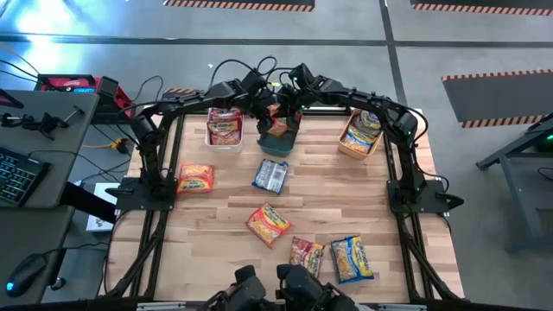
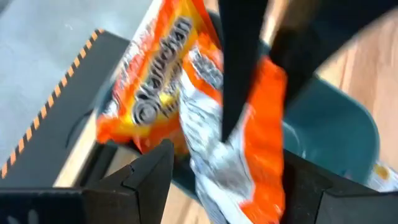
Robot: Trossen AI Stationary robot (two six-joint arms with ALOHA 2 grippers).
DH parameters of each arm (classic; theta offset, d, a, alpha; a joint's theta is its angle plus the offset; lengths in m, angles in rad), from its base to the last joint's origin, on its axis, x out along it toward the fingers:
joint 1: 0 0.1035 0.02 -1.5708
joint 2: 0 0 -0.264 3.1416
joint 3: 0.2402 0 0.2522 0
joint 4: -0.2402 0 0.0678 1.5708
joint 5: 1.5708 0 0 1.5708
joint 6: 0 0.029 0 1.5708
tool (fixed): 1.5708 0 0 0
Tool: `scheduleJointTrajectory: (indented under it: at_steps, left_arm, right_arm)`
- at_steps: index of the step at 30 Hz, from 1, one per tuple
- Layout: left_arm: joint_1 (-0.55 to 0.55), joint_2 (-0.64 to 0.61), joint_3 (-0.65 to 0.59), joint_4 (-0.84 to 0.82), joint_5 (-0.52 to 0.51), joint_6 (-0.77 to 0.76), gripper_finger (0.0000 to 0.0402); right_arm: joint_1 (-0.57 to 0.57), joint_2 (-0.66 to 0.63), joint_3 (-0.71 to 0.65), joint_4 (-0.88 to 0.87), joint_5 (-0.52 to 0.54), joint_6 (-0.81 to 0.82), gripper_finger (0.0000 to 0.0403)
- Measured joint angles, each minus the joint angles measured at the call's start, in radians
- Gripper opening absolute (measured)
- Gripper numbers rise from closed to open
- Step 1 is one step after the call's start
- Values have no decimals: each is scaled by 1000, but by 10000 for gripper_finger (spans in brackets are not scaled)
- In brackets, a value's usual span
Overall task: Sort Maruchan noodles
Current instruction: Adjust the orange noodle packs into the blue bin
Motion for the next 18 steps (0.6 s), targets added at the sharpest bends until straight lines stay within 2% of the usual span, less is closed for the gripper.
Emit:
scheduleJointTrajectory:
  at_steps: [3,8,12,15,18]
  left_arm:
    - [0,7,0,53,9,8,221]
    - [0,31,0,65,107,7,221]
    - [-3,55,0,55,93,13,217]
    - [-3,61,0,58,90,8,195]
    - [-1,63,0,51,91,25,152]
  right_arm:
    - [3,0,0,-8,7,2,0]
    - [3,0,0,-8,11,12,0]
    - [3,-5,0,-5,11,13,0]
    - [3,-12,0,-3,16,13,0]
    - [3,-13,0,-3,17,15,0]
